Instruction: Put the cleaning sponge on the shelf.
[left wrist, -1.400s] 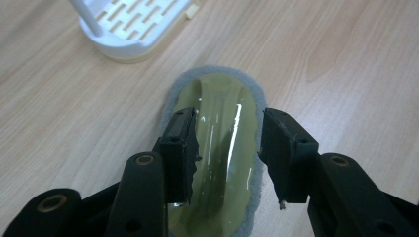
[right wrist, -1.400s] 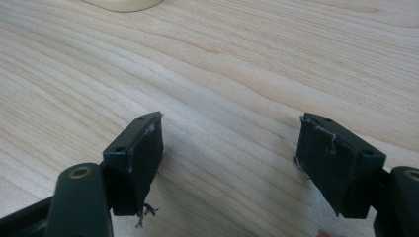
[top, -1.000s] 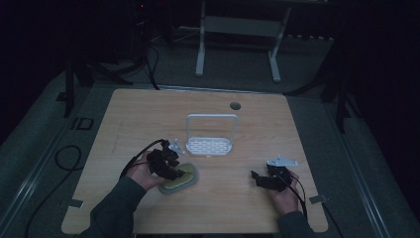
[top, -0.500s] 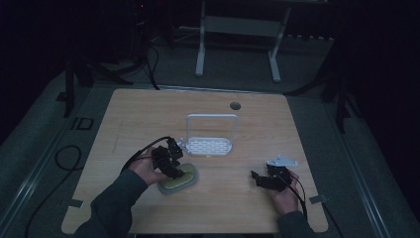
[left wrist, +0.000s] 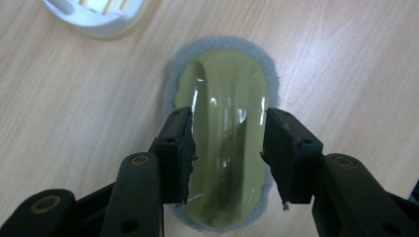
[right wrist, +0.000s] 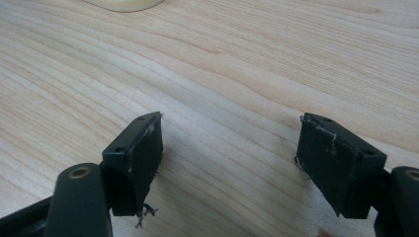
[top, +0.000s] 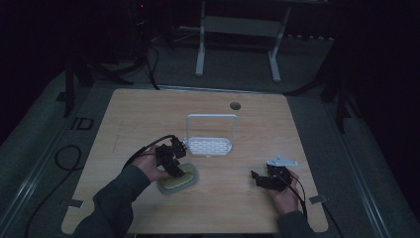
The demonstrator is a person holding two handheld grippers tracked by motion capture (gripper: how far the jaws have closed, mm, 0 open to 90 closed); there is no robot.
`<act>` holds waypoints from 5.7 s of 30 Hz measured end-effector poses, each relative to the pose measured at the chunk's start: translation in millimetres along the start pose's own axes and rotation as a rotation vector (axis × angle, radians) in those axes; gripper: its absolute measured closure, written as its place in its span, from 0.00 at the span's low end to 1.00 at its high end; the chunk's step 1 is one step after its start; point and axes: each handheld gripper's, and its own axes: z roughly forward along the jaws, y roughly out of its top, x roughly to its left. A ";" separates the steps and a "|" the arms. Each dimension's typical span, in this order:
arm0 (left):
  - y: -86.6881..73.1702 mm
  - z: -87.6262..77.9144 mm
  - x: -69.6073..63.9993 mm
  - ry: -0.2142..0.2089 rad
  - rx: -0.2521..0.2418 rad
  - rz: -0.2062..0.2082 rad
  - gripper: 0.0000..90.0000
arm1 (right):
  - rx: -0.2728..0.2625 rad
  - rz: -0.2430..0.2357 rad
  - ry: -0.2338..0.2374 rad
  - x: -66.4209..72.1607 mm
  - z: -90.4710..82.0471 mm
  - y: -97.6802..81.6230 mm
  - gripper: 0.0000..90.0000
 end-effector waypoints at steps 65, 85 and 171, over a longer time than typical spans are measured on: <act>18.0 16.6 2.1 0.005 0.188 0.098 0.79 | 0.000 -0.002 0.002 -0.2 0.2 0.2 0.28; 26.8 1.8 -2.7 0.077 0.096 0.187 0.79 | 0.000 -0.002 0.003 -0.3 0.2 0.3 0.28; 87.5 -6.9 -13.8 0.184 -0.015 0.404 0.79 | -0.003 -0.007 0.004 -0.8 0.9 0.6 0.28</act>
